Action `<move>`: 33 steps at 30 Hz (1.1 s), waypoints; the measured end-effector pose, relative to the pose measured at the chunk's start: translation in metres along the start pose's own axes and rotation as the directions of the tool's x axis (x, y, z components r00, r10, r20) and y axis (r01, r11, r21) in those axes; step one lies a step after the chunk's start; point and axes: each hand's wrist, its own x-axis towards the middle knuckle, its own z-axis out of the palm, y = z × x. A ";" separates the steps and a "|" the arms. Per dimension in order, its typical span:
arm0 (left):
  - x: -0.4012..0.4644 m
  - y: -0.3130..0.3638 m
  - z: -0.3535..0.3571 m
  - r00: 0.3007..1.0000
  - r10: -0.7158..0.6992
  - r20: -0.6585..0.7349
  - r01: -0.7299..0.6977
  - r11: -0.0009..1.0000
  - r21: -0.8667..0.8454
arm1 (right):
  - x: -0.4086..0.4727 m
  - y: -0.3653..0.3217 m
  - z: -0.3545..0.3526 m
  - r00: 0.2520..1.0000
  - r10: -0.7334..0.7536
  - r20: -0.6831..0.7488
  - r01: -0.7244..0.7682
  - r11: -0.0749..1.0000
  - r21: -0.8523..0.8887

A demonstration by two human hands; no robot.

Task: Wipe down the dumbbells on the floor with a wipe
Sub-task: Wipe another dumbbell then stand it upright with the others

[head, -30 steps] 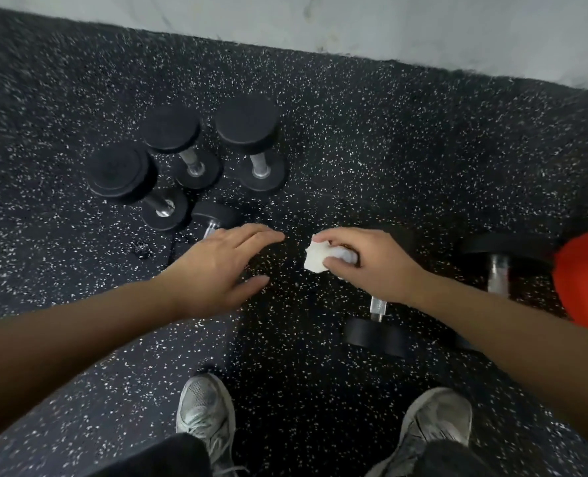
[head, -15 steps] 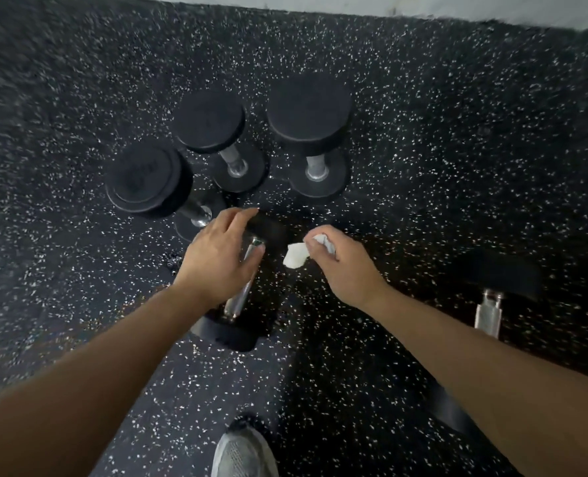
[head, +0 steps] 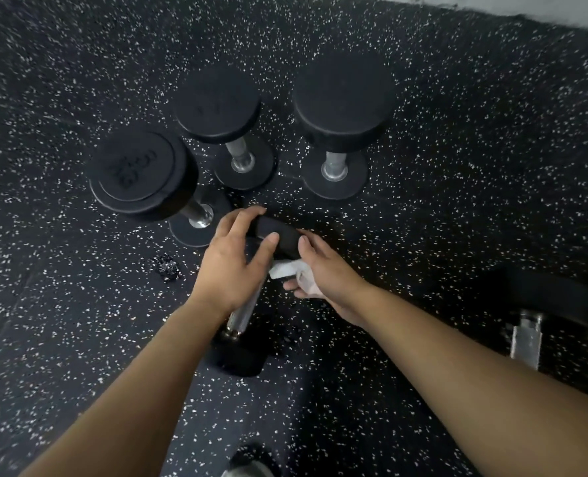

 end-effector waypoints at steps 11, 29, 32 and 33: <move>-0.026 0.011 -0.007 0.988 0.135 -0.078 -0.140 0.989 -0.053 | -0.030 0.005 0.017 0.986 -0.121 -0.113 0.142 0.970 0.199; -0.039 0.052 -0.037 0.918 0.249 -0.309 -0.327 0.916 -0.231 | -0.060 -0.064 0.005 0.810 -0.585 0.043 0.580 0.788 -0.205; -0.047 0.049 -0.037 0.914 0.278 -0.295 -0.341 0.922 -0.186 | -0.064 -0.063 -0.001 0.836 -0.539 0.105 0.547 0.799 -0.249; -0.051 0.048 -0.039 0.917 0.280 -0.285 -0.335 0.927 -0.166 | -0.067 -0.062 -0.002 0.843 -0.524 0.121 0.536 0.801 -0.268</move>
